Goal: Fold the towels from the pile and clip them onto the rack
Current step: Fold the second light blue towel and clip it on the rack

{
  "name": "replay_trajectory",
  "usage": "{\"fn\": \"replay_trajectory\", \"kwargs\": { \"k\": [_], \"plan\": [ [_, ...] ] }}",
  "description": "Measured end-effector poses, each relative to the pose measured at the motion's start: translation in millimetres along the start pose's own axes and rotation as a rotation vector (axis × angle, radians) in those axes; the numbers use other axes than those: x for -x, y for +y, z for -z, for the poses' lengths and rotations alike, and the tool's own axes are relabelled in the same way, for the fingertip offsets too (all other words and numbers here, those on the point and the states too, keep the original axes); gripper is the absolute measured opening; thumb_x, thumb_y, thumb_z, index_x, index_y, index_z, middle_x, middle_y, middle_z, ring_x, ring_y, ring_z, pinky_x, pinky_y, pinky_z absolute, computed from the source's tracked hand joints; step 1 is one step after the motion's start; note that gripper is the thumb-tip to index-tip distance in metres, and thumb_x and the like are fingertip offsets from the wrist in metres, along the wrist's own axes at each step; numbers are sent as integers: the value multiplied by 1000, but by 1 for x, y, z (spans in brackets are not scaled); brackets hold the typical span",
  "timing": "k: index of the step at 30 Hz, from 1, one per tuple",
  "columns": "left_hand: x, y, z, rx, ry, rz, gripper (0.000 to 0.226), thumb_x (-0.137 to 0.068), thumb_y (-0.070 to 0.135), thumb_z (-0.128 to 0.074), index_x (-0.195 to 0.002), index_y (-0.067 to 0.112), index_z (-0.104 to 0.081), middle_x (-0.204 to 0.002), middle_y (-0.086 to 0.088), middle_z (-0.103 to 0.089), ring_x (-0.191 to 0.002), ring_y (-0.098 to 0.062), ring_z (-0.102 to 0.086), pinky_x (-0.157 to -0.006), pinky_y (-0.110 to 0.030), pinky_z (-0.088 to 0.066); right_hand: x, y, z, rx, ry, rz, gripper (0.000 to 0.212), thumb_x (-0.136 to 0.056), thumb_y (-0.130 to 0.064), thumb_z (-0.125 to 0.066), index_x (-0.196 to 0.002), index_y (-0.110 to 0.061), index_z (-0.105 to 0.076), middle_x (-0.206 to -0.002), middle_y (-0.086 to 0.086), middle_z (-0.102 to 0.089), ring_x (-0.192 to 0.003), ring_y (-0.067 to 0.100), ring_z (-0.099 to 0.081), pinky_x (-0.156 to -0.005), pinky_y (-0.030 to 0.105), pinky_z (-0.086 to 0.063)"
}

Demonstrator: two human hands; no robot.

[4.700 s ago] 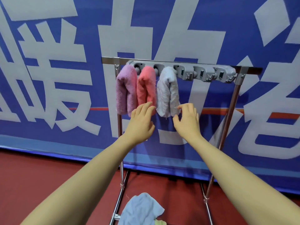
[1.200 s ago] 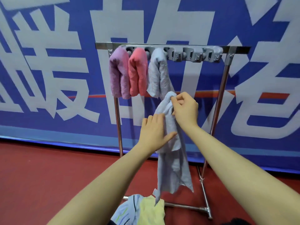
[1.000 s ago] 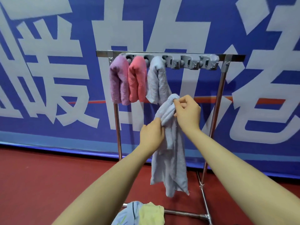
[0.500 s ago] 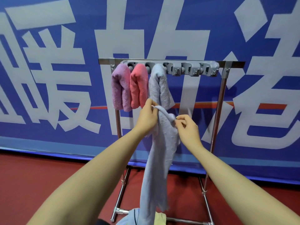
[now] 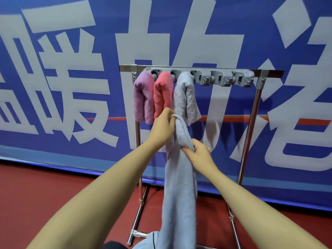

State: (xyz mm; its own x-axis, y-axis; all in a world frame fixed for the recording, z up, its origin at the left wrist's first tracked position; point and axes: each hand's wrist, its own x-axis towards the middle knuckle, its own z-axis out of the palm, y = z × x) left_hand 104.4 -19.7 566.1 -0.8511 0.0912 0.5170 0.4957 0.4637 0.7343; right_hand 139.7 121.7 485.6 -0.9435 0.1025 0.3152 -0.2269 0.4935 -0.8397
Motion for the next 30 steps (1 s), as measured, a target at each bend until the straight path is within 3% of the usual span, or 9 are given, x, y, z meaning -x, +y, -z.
{"fn": "replay_trajectory", "kwargs": {
  "k": [3, 5, 10, 13, 17, 20, 23, 26, 30],
  "plan": [
    [0, -17, 4, -241, 95, -21, 17, -84, 12, -52, -101, 12, -51, -95, -7, -56, -88, -27, -49, -75, -38, -41, -12, -24, 5, -99, 98, 38, 19, -90, -21, -57, -74, -11, -54, -65, -3, -52, -73, 14, -46, -66, 30, -40],
    [4, -24, 4, -339, 137, -33, 21, -81, 9, -55, -101, 9, -51, -98, -10, -53, -91, -29, -44, -79, -40, -39, -23, -36, 9, -103, 145, 78, 15, -90, -15, -55, -76, -11, -55, -67, 1, -54, -68, 13, -48, -69, 39, -44],
    [27, -35, 2, -304, 167, -159, 11, -80, 3, -49, -90, 9, -52, -90, -6, -52, -84, -26, -44, -72, -31, -29, -43, -50, 13, -57, 216, 87, 14, -87, -28, -52, -77, -21, -59, -77, 6, -63, -88, 30, -58, -82, 49, -50],
    [41, -43, -3, -314, 88, -227, 18, -77, 27, -41, -84, 14, -51, -84, 2, -52, -81, -21, -45, -68, -29, -20, -47, -59, 14, -15, 228, 106, 20, -89, -32, -51, -77, -20, -61, -73, 2, -64, -89, 27, -58, -87, 51, -46],
    [49, -54, -19, -479, -17, -237, 48, -79, 57, -33, -83, 19, -60, -84, 4, -55, -84, -20, -46, -73, -30, -25, -49, -63, 14, 4, 271, 100, 25, -93, -33, -49, -72, -22, -60, -73, 7, -64, -89, 27, -57, -89, 47, -43],
    [49, -53, -30, -570, -93, -161, 67, -73, 73, -22, -79, 17, -59, -84, 4, -56, -87, -19, -43, -75, -32, -27, -50, -69, 16, -15, 295, 100, 32, -93, -31, -51, -60, -28, -52, -58, -4, -54, -72, 19, -52, -84, 48, -44],
    [49, -47, -40, -568, -86, -123, 62, -71, 73, -20, -70, 18, -48, -76, 4, -52, -80, -17, -39, -72, -30, -22, -53, -74, 20, 4, 316, 107, 35, -93, -25, -51, -58, -23, -50, -55, -6, -49, -62, 15, -46, -83, 44, -40],
    [49, -42, -51, -529, -4, -150, 53, -78, 66, -29, -71, 17, -48, -73, 2, -53, -74, -21, -46, -71, -31, -24, -56, -75, 25, 80, 337, 97, 31, -94, -25, -48, -68, -11, -56, -65, 4, -57, -75, 24, -53, -81, 32, -29],
    [52, -33, -58, -502, 153, -277, 37, -82, 53, -44, -86, 16, -51, -79, 2, -52, -68, -19, -48, -65, -29, -32, -59, -75, 30, 102, 389, 57, 37, -93, -24, -49, -57, -21, -43, -57, -6, -47, -70, 21, -48, -84, 40, -35]
  ]
}}
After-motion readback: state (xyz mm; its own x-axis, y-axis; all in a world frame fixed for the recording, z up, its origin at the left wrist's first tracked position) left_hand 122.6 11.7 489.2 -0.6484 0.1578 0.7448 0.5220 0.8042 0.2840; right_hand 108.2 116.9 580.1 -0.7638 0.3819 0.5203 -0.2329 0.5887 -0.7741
